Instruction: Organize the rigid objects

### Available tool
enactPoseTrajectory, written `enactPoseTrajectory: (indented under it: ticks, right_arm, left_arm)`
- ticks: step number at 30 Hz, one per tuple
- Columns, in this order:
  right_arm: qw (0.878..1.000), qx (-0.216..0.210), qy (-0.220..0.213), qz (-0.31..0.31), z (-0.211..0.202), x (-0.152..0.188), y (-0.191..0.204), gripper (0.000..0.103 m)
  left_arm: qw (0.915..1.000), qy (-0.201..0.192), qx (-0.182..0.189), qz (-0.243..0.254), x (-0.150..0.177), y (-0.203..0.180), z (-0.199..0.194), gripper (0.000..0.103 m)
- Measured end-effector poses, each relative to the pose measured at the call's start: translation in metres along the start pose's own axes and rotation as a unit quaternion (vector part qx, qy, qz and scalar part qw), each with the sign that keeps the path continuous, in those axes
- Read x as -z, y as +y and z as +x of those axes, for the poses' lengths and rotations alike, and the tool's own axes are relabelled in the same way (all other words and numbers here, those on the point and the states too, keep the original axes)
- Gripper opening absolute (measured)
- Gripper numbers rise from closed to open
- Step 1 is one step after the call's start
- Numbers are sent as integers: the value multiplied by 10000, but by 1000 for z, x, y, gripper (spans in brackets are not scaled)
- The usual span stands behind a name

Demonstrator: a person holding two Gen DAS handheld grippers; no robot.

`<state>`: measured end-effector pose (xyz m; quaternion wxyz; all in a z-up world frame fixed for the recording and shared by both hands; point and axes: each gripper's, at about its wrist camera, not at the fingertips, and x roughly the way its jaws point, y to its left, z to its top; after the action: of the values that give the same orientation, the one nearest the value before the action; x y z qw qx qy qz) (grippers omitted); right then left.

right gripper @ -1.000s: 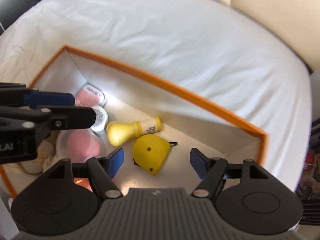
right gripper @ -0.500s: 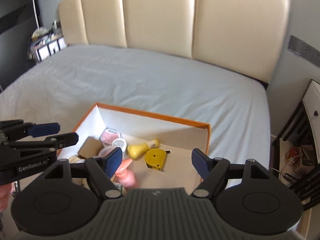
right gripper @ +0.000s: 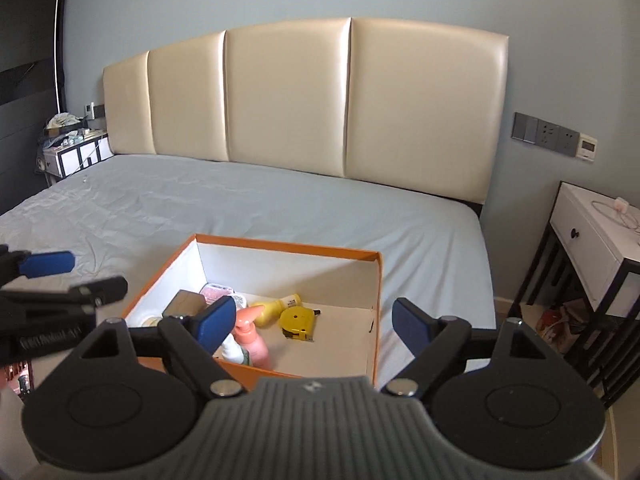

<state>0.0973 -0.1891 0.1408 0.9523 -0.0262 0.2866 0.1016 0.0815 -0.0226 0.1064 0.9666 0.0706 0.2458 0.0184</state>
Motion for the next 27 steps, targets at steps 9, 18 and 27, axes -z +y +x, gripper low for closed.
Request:
enactPoseTrajectory:
  ticks: [9,18,27]
  right_arm:
    - [9986,389,-355,7,-9,46,10,95]
    - [9980,447,-318,321,23,68,-1,96]
    - [9989,391,-44,248,49,73,-4,97]
  left_arm:
    - [9996,257,22,-137,21,-2,11,94]
    - [9979,377,185,-486,39,5,24,94]
    - [9921,976,-138,-777,45,13,44,94]
